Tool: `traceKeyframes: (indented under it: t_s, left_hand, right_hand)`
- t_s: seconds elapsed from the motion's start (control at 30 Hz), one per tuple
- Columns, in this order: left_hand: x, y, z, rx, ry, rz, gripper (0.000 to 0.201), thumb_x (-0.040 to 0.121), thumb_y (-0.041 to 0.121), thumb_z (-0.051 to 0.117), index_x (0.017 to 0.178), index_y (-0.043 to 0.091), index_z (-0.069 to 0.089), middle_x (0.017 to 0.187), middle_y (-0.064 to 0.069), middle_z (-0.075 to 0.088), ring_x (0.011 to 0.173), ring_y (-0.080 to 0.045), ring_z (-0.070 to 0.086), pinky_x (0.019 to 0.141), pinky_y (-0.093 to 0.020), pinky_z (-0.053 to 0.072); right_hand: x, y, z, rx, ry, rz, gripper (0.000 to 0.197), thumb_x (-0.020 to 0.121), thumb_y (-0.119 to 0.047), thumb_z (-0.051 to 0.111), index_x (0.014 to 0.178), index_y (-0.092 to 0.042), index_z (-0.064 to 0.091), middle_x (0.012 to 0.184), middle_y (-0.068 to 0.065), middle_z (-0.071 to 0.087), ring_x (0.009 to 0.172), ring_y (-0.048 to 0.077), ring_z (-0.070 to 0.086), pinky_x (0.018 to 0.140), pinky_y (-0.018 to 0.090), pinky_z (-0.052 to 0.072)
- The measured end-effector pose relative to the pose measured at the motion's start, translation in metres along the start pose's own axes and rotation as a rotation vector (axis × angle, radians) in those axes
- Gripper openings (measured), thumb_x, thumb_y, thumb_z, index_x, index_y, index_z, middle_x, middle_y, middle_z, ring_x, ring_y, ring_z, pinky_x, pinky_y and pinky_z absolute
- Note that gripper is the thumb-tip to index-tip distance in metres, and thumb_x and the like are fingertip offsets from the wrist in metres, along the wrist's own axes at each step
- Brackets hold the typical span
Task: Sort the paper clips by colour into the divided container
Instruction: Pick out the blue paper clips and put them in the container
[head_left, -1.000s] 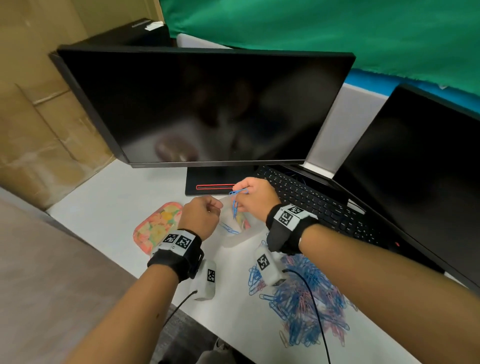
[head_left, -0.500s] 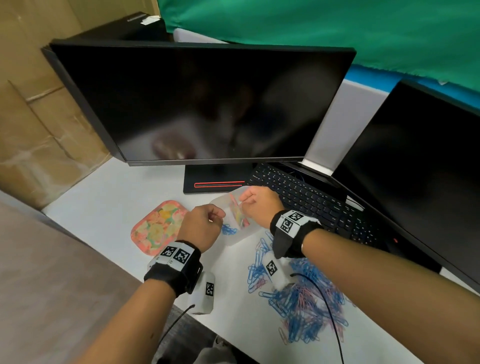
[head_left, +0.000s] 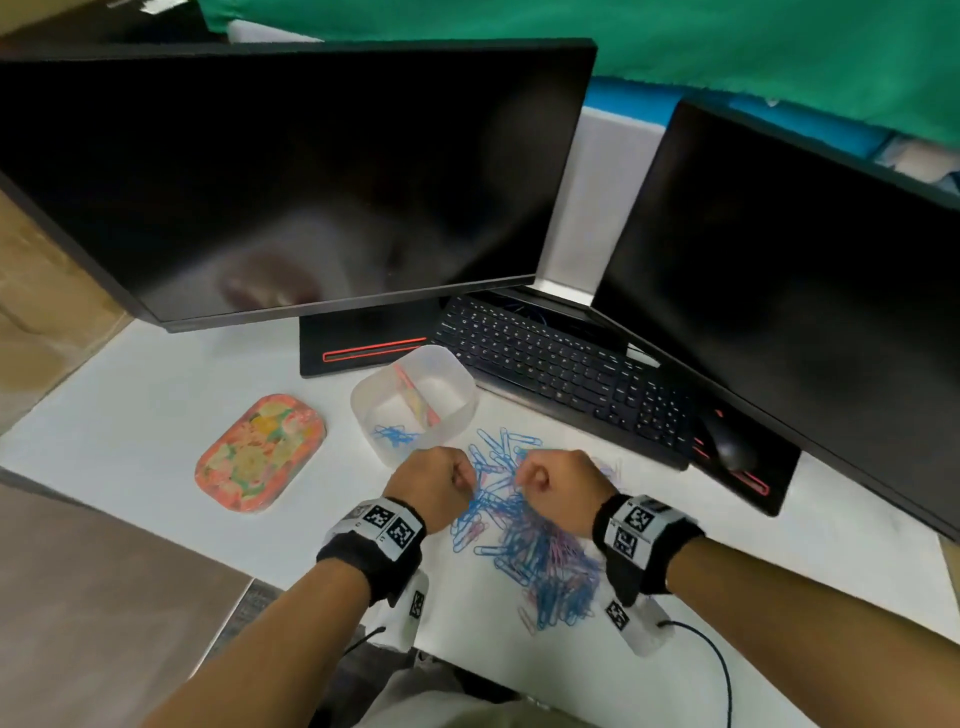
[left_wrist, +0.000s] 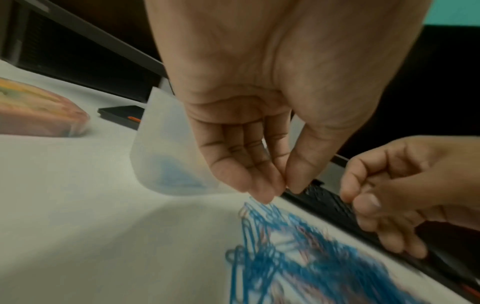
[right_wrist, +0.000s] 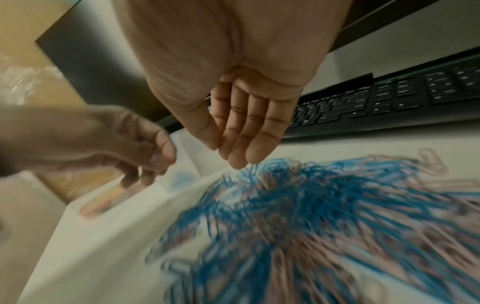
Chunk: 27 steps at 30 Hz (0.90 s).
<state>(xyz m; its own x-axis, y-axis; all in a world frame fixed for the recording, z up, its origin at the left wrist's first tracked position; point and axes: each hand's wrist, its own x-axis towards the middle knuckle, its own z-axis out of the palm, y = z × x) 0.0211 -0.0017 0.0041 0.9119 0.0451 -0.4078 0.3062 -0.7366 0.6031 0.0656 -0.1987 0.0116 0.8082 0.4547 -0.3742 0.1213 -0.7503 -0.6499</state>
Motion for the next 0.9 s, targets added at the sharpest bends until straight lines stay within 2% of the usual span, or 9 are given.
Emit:
traceKeyframes:
  t_s: [0.13, 0.23, 0.3, 0.43, 0.6, 0.8, 0.9]
  left_hand:
    - [-0.002, 0.005, 0.028, 0.193, -0.104, 0.024, 0.014, 0.080, 0.019, 0.054, 0.085, 0.025, 0.066, 0.094, 0.003, 0.070, 0.090, -0.020, 0.064, 0.078, -0.027, 0.051]
    - [-0.005, 0.004, 0.045, 0.320, -0.132, 0.028, 0.014, 0.080, 0.023, 0.054, 0.091, 0.026, 0.062, 0.099, 0.000, 0.066, 0.092, -0.023, 0.062, 0.071, -0.026, 0.043]
    - [-0.004, 0.003, 0.052, 0.353, -0.100, 0.029, 0.019, 0.078, 0.023, 0.055, 0.097, 0.023, 0.057, 0.102, -0.002, 0.061, 0.095, -0.025, 0.061, 0.072, -0.028, 0.044]
    - [-0.002, -0.002, 0.054, 0.340, -0.038, -0.002, 0.021, 0.082, 0.027, 0.057, 0.101, 0.019, 0.051, 0.104, -0.004, 0.055, 0.093, -0.028, 0.059, 0.077, -0.034, 0.048]
    - [0.001, -0.006, 0.050, 0.299, -0.041, -0.036, 0.012, 0.083, 0.020, 0.053, 0.094, 0.022, 0.057, 0.102, -0.005, 0.065, 0.092, -0.028, 0.061, 0.078, -0.032, 0.050]
    - [0.001, -0.009, 0.047, 0.199, -0.028, -0.036, 0.018, 0.085, 0.017, 0.052, 0.098, 0.025, 0.061, 0.102, -0.004, 0.067, 0.092, -0.026, 0.062, 0.082, -0.032, 0.052]
    - [0.002, -0.013, 0.047, 0.142, 0.006, -0.023, 0.023, 0.087, 0.017, 0.052, 0.106, 0.024, 0.063, 0.107, -0.004, 0.068, 0.096, -0.025, 0.063, 0.085, -0.030, 0.051]
  right_hand:
    - [-0.024, 0.019, 0.026, -0.213, -0.162, -0.031, 0.011, 0.081, -0.014, 0.054, 0.079, -0.020, 0.063, 0.076, -0.004, 0.064, 0.074, 0.016, 0.061, 0.071, 0.027, 0.051]
    - [-0.033, 0.024, 0.041, -0.337, -0.195, -0.084, 0.007, 0.081, -0.018, 0.054, 0.081, -0.021, 0.060, 0.090, 0.000, 0.065, 0.083, 0.022, 0.061, 0.072, 0.029, 0.049]
    - [-0.038, 0.024, 0.048, -0.365, -0.182, -0.125, 0.005, 0.082, -0.016, 0.054, 0.083, -0.018, 0.059, 0.094, 0.003, 0.063, 0.085, 0.025, 0.059, 0.073, 0.031, 0.049]
    - [-0.041, 0.027, 0.058, -0.349, -0.114, -0.143, 0.012, 0.083, -0.006, 0.050, 0.087, -0.012, 0.058, 0.097, 0.006, 0.060, 0.086, 0.025, 0.056, 0.073, 0.030, 0.045]
    - [-0.037, 0.031, 0.061, -0.315, -0.092, -0.110, 0.023, 0.080, 0.002, 0.047, 0.094, -0.013, 0.057, 0.100, 0.005, 0.059, 0.089, 0.025, 0.055, 0.075, 0.032, 0.046]
    - [-0.034, 0.035, 0.055, -0.336, -0.060, -0.131, 0.020, 0.083, -0.002, 0.051, 0.095, -0.016, 0.056, 0.100, 0.001, 0.058, 0.085, 0.019, 0.054, 0.072, 0.028, 0.045]
    - [-0.034, 0.036, 0.055, -0.371, -0.032, -0.180, 0.015, 0.088, -0.010, 0.050, 0.101, -0.017, 0.057, 0.106, 0.000, 0.056, 0.092, 0.018, 0.054, 0.078, 0.029, 0.047]
